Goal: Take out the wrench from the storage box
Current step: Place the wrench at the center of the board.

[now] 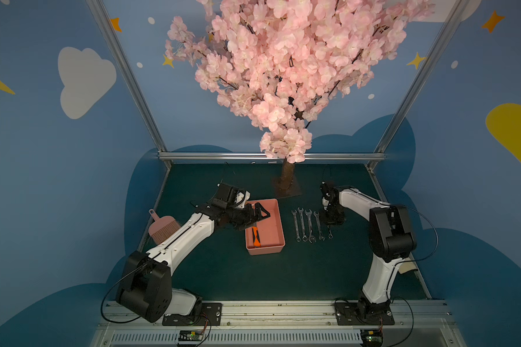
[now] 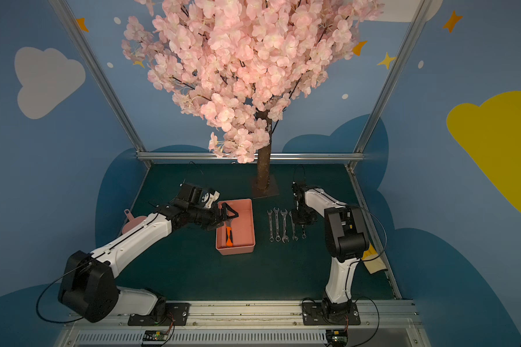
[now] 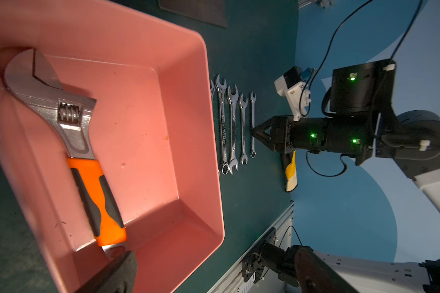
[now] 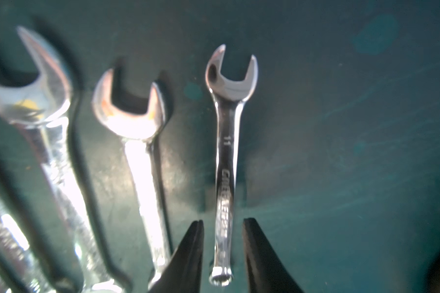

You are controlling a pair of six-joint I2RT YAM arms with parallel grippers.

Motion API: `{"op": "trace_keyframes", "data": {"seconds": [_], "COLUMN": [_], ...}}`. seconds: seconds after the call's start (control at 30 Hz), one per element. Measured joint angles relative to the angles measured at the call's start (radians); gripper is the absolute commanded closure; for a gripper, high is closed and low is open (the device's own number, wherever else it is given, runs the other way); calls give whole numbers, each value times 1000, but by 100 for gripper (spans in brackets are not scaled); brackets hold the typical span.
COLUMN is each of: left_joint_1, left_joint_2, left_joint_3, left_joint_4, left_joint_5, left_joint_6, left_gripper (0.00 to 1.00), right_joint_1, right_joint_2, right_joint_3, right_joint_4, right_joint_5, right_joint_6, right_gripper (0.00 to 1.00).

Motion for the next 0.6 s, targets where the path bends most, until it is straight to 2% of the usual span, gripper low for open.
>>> {"op": "trace_keyframes", "data": {"seconds": [0.17,0.37,0.6], "left_joint_1": [-73,-192,-264], "left_joint_2": [12,88,241], "left_joint_3": [66,176,238], "left_joint_4": [-80,-206,-334], "left_joint_5": [-150,-369,-566], "left_joint_6": [2,18,25], "left_gripper": [2,4,5], "right_joint_1": [63,165,190], "right_joint_2": [-93,-251,-430], "right_joint_3": [50,87,31], "right_joint_4": [-60,-81,-32], "right_joint_5": [-14,-93,-222], "right_joint_6": [23,77,127], "right_gripper": [62,56,44]}}
